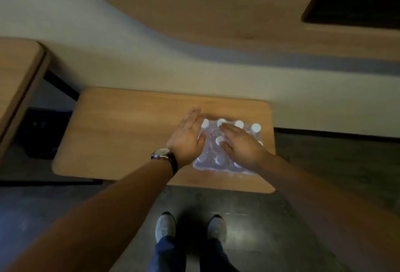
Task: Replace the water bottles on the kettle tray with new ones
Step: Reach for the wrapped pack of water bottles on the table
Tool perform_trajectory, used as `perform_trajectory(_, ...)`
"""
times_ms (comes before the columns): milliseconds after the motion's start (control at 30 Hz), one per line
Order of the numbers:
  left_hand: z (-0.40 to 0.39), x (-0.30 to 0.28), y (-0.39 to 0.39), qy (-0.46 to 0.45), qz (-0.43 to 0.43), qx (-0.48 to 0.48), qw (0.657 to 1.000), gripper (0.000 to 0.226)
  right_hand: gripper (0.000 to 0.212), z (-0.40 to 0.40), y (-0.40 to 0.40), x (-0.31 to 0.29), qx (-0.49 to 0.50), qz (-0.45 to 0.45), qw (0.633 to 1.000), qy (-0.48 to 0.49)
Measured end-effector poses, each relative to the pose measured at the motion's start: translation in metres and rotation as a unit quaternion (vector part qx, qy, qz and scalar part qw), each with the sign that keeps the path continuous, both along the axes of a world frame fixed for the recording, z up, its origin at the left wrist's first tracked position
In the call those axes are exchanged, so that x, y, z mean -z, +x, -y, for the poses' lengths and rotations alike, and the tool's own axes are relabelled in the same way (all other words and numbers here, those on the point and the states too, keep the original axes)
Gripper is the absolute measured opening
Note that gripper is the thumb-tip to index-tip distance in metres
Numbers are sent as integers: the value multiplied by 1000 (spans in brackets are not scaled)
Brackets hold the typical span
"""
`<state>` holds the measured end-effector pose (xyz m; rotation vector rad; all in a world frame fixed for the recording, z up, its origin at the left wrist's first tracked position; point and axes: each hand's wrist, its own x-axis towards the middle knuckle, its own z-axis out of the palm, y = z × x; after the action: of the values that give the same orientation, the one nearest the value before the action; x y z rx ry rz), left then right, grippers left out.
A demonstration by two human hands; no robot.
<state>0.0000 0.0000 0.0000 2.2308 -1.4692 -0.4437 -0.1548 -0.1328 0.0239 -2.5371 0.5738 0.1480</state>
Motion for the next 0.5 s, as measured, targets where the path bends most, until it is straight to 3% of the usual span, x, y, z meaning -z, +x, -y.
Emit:
perform_trajectory(133,6,46,-11,53,-5,28,998,62,50,-3,6,36,19,-49,998,19)
perform_trajectory(233,9,74,-15,42,-10,43,998,62,52,-2,10,60,28,-82,996,15)
perform_trajectory(500,8,99,-17,43,-3,50,998,63,48,-2,23,88,56,-49,997,28)
